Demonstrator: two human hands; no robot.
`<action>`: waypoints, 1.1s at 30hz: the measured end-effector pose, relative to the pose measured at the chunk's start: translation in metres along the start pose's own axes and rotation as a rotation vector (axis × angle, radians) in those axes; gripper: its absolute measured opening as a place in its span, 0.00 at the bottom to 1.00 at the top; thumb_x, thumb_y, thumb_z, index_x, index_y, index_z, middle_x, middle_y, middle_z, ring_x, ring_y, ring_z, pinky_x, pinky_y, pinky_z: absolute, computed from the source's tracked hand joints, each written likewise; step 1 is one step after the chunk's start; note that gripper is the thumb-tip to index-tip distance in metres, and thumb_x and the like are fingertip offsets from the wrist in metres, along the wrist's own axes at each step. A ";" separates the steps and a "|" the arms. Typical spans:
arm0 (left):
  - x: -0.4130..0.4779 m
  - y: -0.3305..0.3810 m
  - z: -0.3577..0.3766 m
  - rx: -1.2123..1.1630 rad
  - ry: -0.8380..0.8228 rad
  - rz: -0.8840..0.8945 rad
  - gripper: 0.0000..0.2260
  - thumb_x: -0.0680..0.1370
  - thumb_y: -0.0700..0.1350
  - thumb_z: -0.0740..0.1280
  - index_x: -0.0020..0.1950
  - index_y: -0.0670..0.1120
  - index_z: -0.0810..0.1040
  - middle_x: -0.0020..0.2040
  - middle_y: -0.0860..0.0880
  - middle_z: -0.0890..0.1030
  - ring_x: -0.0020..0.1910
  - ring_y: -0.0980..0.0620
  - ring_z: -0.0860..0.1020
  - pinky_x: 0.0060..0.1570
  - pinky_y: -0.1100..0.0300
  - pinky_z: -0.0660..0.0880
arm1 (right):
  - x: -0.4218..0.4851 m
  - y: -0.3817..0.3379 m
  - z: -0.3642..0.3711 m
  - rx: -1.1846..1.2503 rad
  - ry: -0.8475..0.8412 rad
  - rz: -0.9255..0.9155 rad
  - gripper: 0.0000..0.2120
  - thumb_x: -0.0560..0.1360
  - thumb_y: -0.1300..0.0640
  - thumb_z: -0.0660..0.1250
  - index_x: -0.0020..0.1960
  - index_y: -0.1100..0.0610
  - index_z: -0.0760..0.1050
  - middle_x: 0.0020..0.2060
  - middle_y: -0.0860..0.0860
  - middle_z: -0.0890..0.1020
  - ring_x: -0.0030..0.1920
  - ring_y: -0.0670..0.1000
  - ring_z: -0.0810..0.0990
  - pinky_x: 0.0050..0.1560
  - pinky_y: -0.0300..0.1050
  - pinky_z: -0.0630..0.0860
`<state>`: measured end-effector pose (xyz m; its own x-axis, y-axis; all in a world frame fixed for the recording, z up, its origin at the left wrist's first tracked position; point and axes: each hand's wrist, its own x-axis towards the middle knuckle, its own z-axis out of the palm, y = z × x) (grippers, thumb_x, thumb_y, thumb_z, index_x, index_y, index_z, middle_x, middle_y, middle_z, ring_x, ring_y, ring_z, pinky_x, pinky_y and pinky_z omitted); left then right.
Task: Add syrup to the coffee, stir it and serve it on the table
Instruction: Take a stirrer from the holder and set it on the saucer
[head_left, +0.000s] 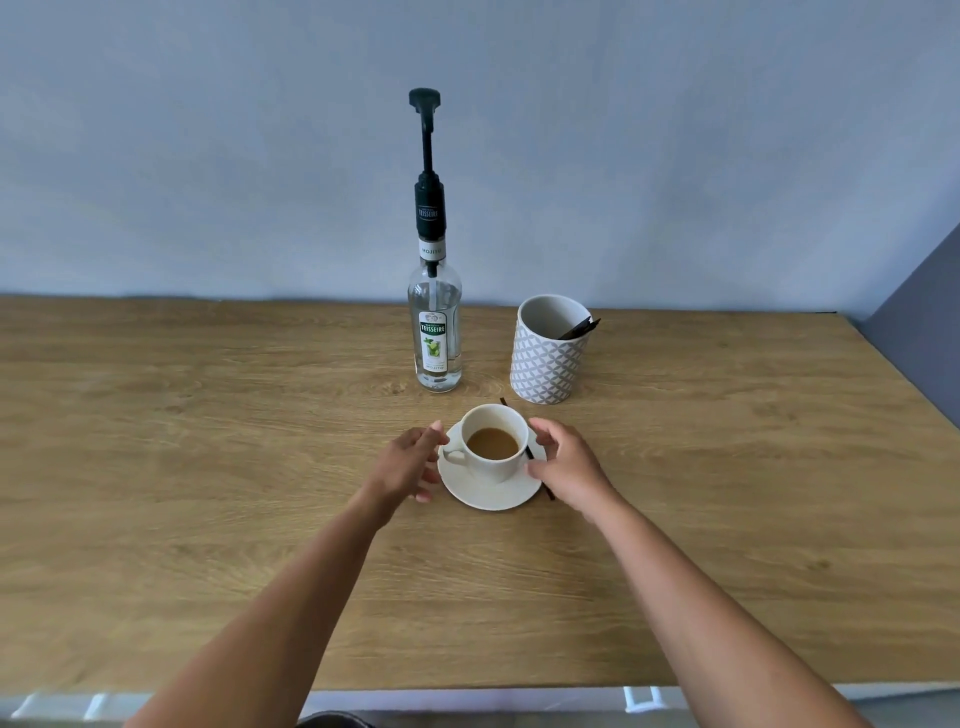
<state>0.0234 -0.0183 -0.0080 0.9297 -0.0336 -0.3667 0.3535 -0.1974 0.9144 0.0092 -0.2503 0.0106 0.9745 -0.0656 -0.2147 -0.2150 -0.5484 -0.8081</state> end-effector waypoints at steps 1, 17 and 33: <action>-0.001 0.000 0.000 0.001 -0.042 -0.009 0.18 0.80 0.59 0.62 0.56 0.46 0.79 0.48 0.46 0.78 0.38 0.50 0.79 0.29 0.58 0.78 | 0.002 -0.001 0.000 -0.015 -0.057 -0.002 0.33 0.70 0.63 0.73 0.72 0.49 0.68 0.65 0.51 0.74 0.64 0.53 0.73 0.66 0.51 0.72; -0.005 0.002 0.013 0.016 -0.205 -0.009 0.13 0.82 0.52 0.61 0.56 0.41 0.74 0.48 0.42 0.79 0.36 0.50 0.84 0.28 0.56 0.80 | 0.014 -0.002 0.006 0.146 -0.210 -0.084 0.38 0.64 0.64 0.79 0.70 0.48 0.70 0.54 0.41 0.80 0.54 0.41 0.78 0.50 0.35 0.72; -0.020 0.087 -0.028 -0.128 -0.074 0.166 0.18 0.83 0.53 0.59 0.57 0.38 0.74 0.45 0.41 0.79 0.40 0.46 0.83 0.47 0.44 0.81 | 0.032 -0.091 -0.019 0.172 -0.177 -0.317 0.28 0.63 0.61 0.80 0.59 0.46 0.76 0.51 0.41 0.84 0.53 0.42 0.82 0.53 0.38 0.75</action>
<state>0.0381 -0.0072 0.0835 0.9678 -0.1283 -0.2167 0.2108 -0.0575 0.9758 0.0611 -0.2185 0.0881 0.9712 0.2374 -0.0193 0.0719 -0.3694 -0.9265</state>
